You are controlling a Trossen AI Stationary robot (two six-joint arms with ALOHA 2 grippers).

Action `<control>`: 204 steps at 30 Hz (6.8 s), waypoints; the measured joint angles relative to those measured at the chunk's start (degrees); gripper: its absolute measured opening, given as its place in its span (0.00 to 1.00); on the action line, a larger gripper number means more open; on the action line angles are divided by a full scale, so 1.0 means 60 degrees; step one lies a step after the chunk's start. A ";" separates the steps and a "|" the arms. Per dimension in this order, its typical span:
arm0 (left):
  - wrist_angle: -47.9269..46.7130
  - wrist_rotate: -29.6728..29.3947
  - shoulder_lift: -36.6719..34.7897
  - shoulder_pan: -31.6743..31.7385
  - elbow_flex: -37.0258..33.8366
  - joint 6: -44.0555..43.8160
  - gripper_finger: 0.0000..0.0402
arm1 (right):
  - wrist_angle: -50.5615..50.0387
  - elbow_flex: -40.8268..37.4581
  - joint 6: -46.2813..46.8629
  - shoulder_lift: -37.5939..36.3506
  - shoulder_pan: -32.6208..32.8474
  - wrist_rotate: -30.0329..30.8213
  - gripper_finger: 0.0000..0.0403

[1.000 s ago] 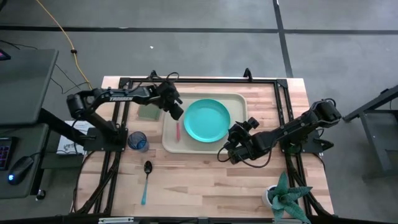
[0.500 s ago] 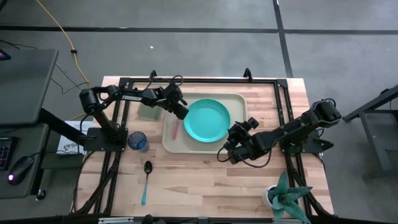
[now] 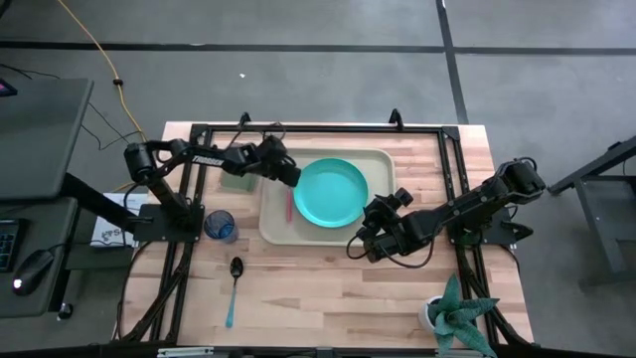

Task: Pick and place plate/cup/fork/spoon on tray
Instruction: Put the pink fork on the left side of the green plate, then put the blue cup on the top right of the green plate

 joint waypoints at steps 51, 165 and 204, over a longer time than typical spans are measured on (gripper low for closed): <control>-0.0038 -0.0335 -0.1611 0.1218 -0.0548 0.1232 0.24 | 0.0364 0.0000 -0.0006 0.0004 -0.0007 -0.0004 0.56; -1.1306 -0.2403 -0.7351 -0.7263 0.0140 0.0962 0.51 | 0.3539 0.0000 -0.3577 0.0007 -0.0514 -0.0524 0.56; -1.1880 -0.2040 -0.3895 -0.6513 0.0872 0.6366 0.08 | 0.3509 0.0000 -0.3508 0.0007 -0.0510 -0.0557 0.56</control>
